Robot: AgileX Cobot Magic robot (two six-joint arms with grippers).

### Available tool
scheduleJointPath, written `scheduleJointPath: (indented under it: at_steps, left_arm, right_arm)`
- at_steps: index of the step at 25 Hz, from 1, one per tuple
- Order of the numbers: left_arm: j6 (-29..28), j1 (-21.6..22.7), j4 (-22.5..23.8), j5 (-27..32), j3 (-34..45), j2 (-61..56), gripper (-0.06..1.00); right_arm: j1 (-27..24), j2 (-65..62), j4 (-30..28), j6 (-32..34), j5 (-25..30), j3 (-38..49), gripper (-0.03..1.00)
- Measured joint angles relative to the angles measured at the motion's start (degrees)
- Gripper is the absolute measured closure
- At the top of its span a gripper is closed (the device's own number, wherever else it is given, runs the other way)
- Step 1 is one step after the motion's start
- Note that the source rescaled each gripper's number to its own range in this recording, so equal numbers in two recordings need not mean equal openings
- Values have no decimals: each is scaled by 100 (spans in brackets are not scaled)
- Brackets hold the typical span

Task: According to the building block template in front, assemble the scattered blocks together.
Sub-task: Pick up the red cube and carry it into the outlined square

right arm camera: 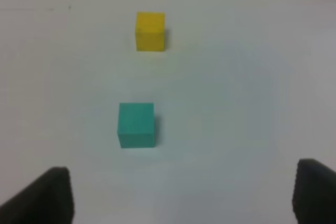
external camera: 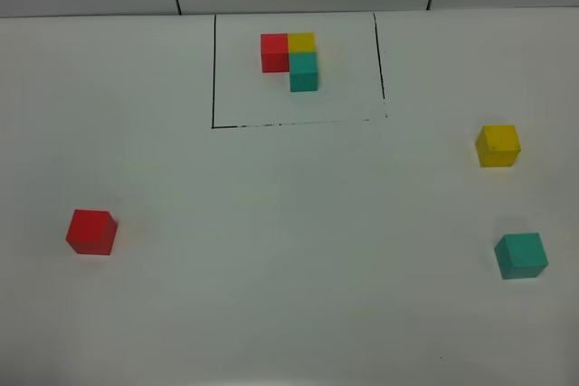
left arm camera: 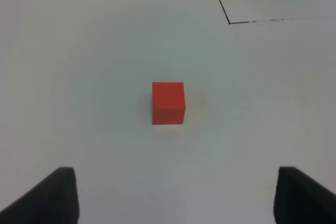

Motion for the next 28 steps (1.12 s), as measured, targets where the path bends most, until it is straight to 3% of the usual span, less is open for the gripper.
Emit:
scheduleJointPath:
  at_steps: [28]
  left_arm:
    - [0,0,0,0,0,0,1]
  right_arm:
    - [0,0,0,0,0,0,23]
